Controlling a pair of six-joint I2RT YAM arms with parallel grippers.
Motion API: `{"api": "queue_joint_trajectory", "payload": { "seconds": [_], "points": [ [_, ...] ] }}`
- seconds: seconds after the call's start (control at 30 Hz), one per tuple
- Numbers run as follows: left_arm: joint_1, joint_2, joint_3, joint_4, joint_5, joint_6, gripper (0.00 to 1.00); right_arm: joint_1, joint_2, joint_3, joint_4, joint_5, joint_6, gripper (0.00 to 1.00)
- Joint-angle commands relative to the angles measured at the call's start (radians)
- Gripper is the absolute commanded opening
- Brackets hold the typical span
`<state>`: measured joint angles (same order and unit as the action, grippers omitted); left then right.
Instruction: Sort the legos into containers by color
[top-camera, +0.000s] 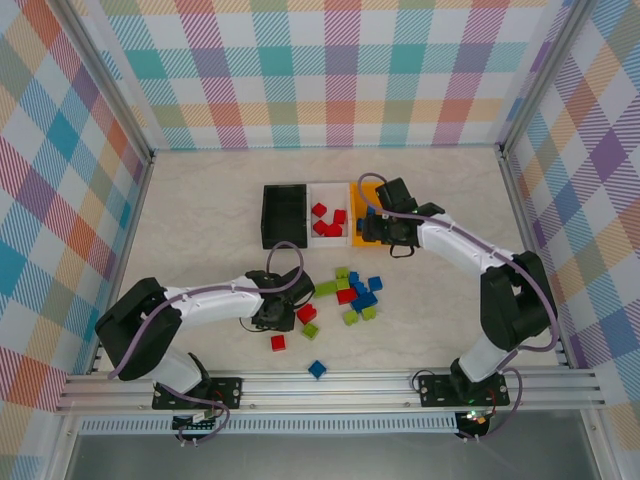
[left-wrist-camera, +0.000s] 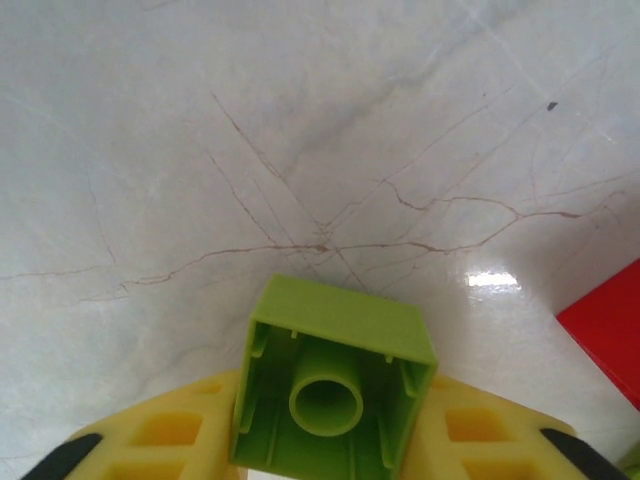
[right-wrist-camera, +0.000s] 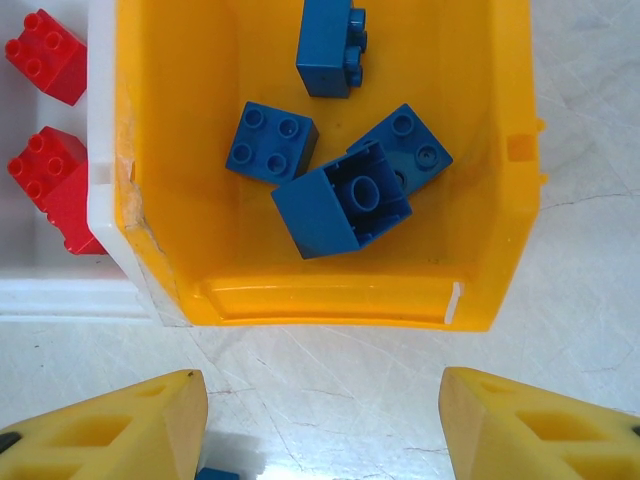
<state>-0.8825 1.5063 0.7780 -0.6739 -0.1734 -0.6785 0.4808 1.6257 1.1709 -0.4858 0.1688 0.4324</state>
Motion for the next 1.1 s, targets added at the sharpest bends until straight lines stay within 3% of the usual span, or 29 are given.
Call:
{"api": "queue_joint_trajectory", "payload": {
  "seconds": [0.0, 0.17, 0.37, 0.53, 0.8, 1.07],
  "points": [
    [0.01, -0.014, 0.021, -0.013, -0.069, 0.0, 0.3, -0.004, -0.035, -0.013, 0.021, 0.007, -0.004, 0.63],
    [0.027, -0.143, 0.108, -0.115, -0.151, -0.002, 0.29, -0.004, -0.054, -0.025, 0.027, 0.002, -0.003, 0.63],
    [0.203, -0.143, 0.303, -0.077, -0.168, 0.063, 0.29, -0.002, -0.085, -0.046, 0.033, -0.022, -0.001, 0.63],
    [0.313, 0.089, 0.551, -0.026, -0.161, 0.118, 0.27, -0.002, -0.092, -0.059, 0.021, -0.015, -0.007, 0.62],
    [0.385, 0.462, 0.909, -0.087, -0.186, 0.146, 0.22, 0.029, -0.172, -0.091, -0.001, -0.025, -0.015, 0.62],
    [0.401, 0.645, 1.106, -0.177, -0.183, 0.134, 0.24, 0.264, -0.409, -0.248, -0.062, -0.074, -0.052, 0.62]
  ]
}}
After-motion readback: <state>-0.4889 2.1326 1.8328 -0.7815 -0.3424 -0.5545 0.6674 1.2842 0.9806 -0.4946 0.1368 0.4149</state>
